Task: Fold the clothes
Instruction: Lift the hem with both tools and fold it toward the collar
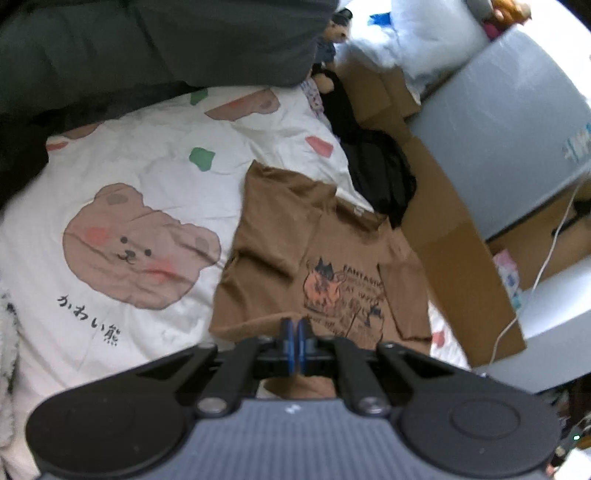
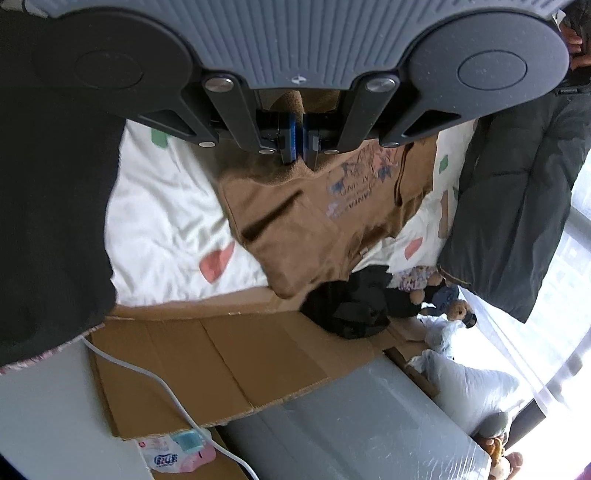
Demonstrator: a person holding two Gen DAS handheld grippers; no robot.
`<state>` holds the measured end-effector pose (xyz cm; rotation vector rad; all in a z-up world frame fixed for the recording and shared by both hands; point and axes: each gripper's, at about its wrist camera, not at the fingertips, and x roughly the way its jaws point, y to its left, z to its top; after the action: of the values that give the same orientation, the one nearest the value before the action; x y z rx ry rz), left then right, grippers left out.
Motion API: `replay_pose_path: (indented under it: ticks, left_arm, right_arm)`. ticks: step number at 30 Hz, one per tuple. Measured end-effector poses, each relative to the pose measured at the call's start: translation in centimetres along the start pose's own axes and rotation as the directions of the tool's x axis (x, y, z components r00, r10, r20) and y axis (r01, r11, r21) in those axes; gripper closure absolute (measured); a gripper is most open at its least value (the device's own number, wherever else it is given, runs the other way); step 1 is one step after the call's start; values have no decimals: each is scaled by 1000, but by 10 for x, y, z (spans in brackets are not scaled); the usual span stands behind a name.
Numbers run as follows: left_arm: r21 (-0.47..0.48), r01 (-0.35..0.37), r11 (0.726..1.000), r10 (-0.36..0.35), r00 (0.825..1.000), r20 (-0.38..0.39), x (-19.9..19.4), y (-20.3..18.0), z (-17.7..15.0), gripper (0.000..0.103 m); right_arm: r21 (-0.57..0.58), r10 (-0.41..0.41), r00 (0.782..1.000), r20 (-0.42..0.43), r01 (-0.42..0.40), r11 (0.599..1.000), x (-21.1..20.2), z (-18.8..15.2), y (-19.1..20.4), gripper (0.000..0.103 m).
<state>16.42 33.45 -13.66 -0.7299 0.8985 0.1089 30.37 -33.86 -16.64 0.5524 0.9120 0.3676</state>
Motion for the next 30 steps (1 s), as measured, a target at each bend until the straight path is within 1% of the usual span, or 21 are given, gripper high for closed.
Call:
replay_pose_path:
  ticks: [2, 5, 8, 10, 12, 14, 17, 19, 22, 25, 28, 30]
  left_arm:
    - [-25, 4, 1000, -4, 1000, 11, 5, 14, 1, 101]
    - [-38, 2, 999, -1, 1000, 12, 16, 29, 1, 101]
    - [-43, 39, 998, -39, 999, 6, 30, 39, 10, 101]
    - [-23, 50, 998, -50, 999, 0, 39, 41, 19, 101]
    - [19, 62, 998, -62, 998, -6, 52, 39, 30, 101]
    - [20, 82, 996, -82, 997, -6, 60, 40, 36, 101]
    - [13, 110, 994, -110, 994, -2, 68, 41, 45, 101]
    - [10, 129, 992, -129, 992, 10, 73, 41, 53, 101]
    - [29, 138, 990, -138, 990, 9, 80, 39, 63, 101]
    - [22, 156, 987, -157, 987, 18, 84, 39, 66, 101]
    - [16, 179, 984, -180, 983, 32, 83, 39, 68, 101]
    - [16, 194, 981, -195, 980, 43, 79, 38, 71, 101]
  right_arm:
    - [0, -2, 1000, 7, 2, 1000, 10, 5, 1, 100]
    - [-19, -13, 1000, 7, 13, 1000, 26, 9, 6, 100]
    - [-28, -25, 1000, 6, 25, 999, 35, 12, 11, 100]
    - [-38, -36, 999, 8, 36, 999, 41, 13, 16, 100]
    - [-40, -42, 999, 16, 43, 998, 45, 13, 21, 100]
    - [-36, -47, 998, 32, 48, 998, 46, 13, 26, 100]
    - [-22, -65, 997, 36, 66, 998, 45, 13, 31, 100]
    - [-3, -60, 997, 41, 60, 998, 39, 14, 35, 100]
    - [-20, -66, 996, 52, 67, 998, 31, 19, 45, 100]
    - [-50, -71, 995, 64, 74, 996, 23, 25, 58, 100]
    - [-87, -82, 994, 74, 89, 992, 19, 30, 69, 100]
    - [-92, -89, 993, 80, 96, 991, 18, 35, 73, 100]
